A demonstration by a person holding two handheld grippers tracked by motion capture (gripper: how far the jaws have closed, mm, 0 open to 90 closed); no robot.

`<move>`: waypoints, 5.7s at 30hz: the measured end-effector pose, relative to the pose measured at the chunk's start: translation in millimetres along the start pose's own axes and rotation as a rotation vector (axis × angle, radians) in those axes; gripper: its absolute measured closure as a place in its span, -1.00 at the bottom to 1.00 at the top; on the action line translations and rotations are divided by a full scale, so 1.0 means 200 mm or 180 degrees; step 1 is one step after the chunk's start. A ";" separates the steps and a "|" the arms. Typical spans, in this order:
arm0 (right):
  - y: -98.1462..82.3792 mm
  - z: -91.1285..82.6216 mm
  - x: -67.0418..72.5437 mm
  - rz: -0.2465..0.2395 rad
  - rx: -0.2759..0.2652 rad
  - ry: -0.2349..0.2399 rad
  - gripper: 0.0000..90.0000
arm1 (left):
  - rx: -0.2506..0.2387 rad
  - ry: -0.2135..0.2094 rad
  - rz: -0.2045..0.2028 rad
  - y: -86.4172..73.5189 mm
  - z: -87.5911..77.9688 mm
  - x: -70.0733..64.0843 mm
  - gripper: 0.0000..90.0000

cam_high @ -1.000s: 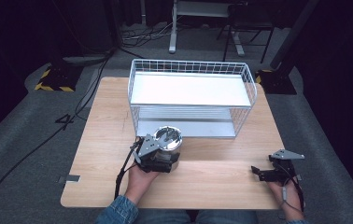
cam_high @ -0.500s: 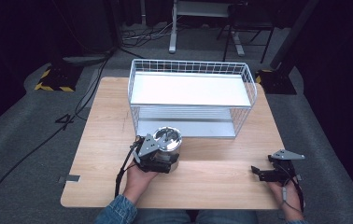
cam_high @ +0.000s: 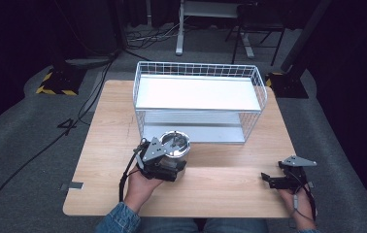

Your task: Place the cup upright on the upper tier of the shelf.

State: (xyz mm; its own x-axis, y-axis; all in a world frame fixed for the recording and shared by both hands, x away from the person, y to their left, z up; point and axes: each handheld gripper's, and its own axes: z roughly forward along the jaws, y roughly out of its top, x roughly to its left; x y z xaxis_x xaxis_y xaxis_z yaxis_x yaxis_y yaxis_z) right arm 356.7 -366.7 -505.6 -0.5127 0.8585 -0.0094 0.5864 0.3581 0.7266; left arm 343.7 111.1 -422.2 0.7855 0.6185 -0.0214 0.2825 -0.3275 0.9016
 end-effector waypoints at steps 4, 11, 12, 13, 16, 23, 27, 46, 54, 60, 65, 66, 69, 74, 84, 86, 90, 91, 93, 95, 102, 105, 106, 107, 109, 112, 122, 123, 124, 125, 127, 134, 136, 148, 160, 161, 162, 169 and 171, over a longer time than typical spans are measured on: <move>0.00 0.00 0.00 0.0000 0.0000 0.0001 -0.83 | 0.0033 -0.0052 0.0017 0.03 -0.02 0.00 -0.92; 0.00 0.00 0.00 0.0009 0.0004 0.0004 -0.83 | 0.0024 -0.0086 0.0089 0.10 -0.06 -0.02 -0.92; 0.00 0.00 0.00 0.0009 0.0004 0.0004 -0.83 | 0.0022 -0.0090 0.0101 0.11 -0.07 -0.02 -0.92; 0.00 0.00 0.00 0.0015 0.0005 0.0010 -0.82 | 0.0017 -0.0097 0.0122 0.14 -0.08 -0.02 -0.92; 0.00 0.00 0.00 0.0015 0.0005 0.0011 -0.82 | 0.0005 -0.0121 0.0103 0.16 -0.09 -0.02 -0.92; 0.00 0.00 0.00 0.0016 0.0005 0.0011 -0.82 | -0.0080 -0.0235 0.0043 0.30 -0.14 0.00 -0.92; 0.00 0.00 0.00 0.0017 0.0006 0.0014 -0.83 | -0.0108 -0.0224 0.0054 0.38 -0.16 0.02 -0.92; 0.01 0.01 -0.01 0.0009 0.0013 0.0017 -0.85 | -0.0310 -0.0100 0.0027 0.73 -0.20 0.10 -0.92; 0.01 0.01 -0.01 0.0010 0.0012 0.0017 -0.84 | -0.0393 -0.0020 -0.0020 0.88 -0.17 0.15 -0.92; 0.01 0.01 0.00 0.0010 0.0012 0.0017 -0.84 | -0.0442 0.0043 -0.0073 0.97 -0.13 0.19 -0.92; 0.01 0.01 0.00 0.0006 0.0009 0.0011 -0.84 | -0.0451 0.0097 -0.0069 1.06 -0.08 0.23 -0.92; 0.01 0.01 0.00 0.0006 0.0009 0.0011 -0.84 | -0.0451 0.0097 -0.0069 1.06 -0.08 0.23 -0.92; 0.01 0.01 0.00 0.0010 0.0006 0.0010 -0.84 | -0.0493 0.0146 -0.0064 1.09 -0.04 0.24 -0.92; 0.01 0.01 0.00 0.0006 0.0008 0.0013 -0.84 | -0.0514 0.0212 -0.0092 1.14 0.00 0.28 -0.92; 0.01 0.01 0.00 0.0010 0.0006 0.0018 -0.84 | -0.0534 0.0346 -0.0245 1.21 0.15 0.39 -0.92; 0.01 0.01 0.00 0.0020 0.0003 0.0017 -0.84 | -0.0509 0.0411 -0.0277 1.22 0.19 0.43 -0.92; 0.01 0.01 0.00 0.0023 0.0002 0.0018 -0.83 | -0.0482 0.0455 -0.0357 1.23 0.25 0.47 -0.92; 0.01 0.01 0.00 0.0022 0.0001 0.0023 -0.83 | -0.0476 0.0470 -0.0360 1.24 0.26 0.48 -0.92; 0.01 0.01 0.00 0.0021 0.0000 0.0025 -0.83 | -0.0440 0.0523 -0.0343 1.24 0.29 0.49 -0.92; 0.01 0.01 0.00 0.0027 0.0002 0.0026 -0.83 | -0.0371 0.0596 -0.0314 1.25 0.32 0.49 -0.92; 0.01 0.01 0.00 0.0019 0.0000 0.0034 -0.82 | -0.0298 0.0652 -0.0394 1.24 0.39 0.51 -0.92; 0.01 0.01 0.00 0.0019 -0.0001 0.0035 -0.82 | -0.0282 0.0675 -0.0412 1.23 0.40 0.52 -0.92; 0.01 0.01 0.00 0.0016 -0.0002 0.0036 -0.81 | -0.0282 0.0676 -0.0430 1.23 0.40 0.52 -0.92; 0.01 0.01 0.00 0.0014 -0.0002 0.0037 -0.81 | -0.0281 0.0673 -0.0443 1.22 0.41 0.53 -0.92; 0.01 0.01 0.00 0.0006 -0.0002 0.0041 -0.80 | -0.0276 0.0676 -0.0465 1.21 0.41 0.54 -0.92; 0.01 0.01 0.00 -0.0002 -0.0006 0.0044 -0.80 | -0.0232 0.0686 -0.0471 1.20 0.42 0.54 -0.92; 0.01 0.01 0.00 0.0000 -0.0005 0.0045 -0.80 | -0.0193 0.0672 -0.0416 1.17 0.45 0.52 -0.92; 0.01 0.01 0.00 -0.0004 -0.0006 0.0046 -0.80 | -0.0206 0.0673 -0.0408 1.17 0.45 0.52 -0.92; 0.01 0.01 0.00 -0.0005 -0.0007 0.0045 -0.80 | -0.0210 0.0670 -0.0404 1.17 0.45 0.52 -0.92; 0.01 0.01 0.00 -0.0007 -0.0008 0.0045 -0.80 | -0.0203 0.0665 -0.0395 1.17 0.45 0.52 -0.92; 0.01 0.01 0.00 -0.0007 -0.0008 0.0044 -0.80 | -0.0210 0.0669 -0.0360 1.17 0.45 0.51 -0.92; 0.01 0.01 0.00 -0.0007 -0.0009 0.0044 -0.79 | -0.0213 0.0690 -0.0302 1.16 0.46 0.50 -0.92; 0.01 0.01 0.00 -0.0008 -0.0008 0.0045 -0.79 | -0.0211 0.0690 -0.0305 1.16 0.46 0.50 -0.93; 0.01 0.01 0.00 -0.0010 -0.0010 0.0046 -0.79 | -0.0200 0.0604 -0.0346 1.16 0.46 0.52 -0.96; 0.01 0.01 0.00 -0.0005 -0.0007 0.0053 -0.79 | -0.0346 0.0662 -0.0202 1.11 0.33 0.49 -1.00; 0.01 0.01 0.00 -0.0004 -0.0006 0.0053 -0.79 | -0.0359 0.0664 -0.0210 1.10 0.31 0.49 -1.00; 0.01 0.01 0.00 -0.0005 -0.0007 0.0053 -0.79 | -0.0369 0.0659 -0.0230 1.10 0.30 0.49 -1.00; 0.01 0.01 0.00 -0.0014 -0.0005 0.0053 -0.79 | -0.0454 0.0631 -0.0193 1.07 0.17 0.44 -1.00; 0.01 0.01 0.00 -0.0013 -0.0005 0.0053 -0.79 | -0.0486 0.0606 -0.0174 1.06 0.13 0.42 -1.00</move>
State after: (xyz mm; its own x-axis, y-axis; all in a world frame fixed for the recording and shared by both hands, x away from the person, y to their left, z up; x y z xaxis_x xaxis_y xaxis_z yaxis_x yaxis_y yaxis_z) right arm 358.5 -366.4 -505.3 -0.5255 0.8508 -0.0009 0.5832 0.3611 0.7277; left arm 484.2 74.5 -244.0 0.6493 0.7605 -0.0031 0.2237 -0.1871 0.9565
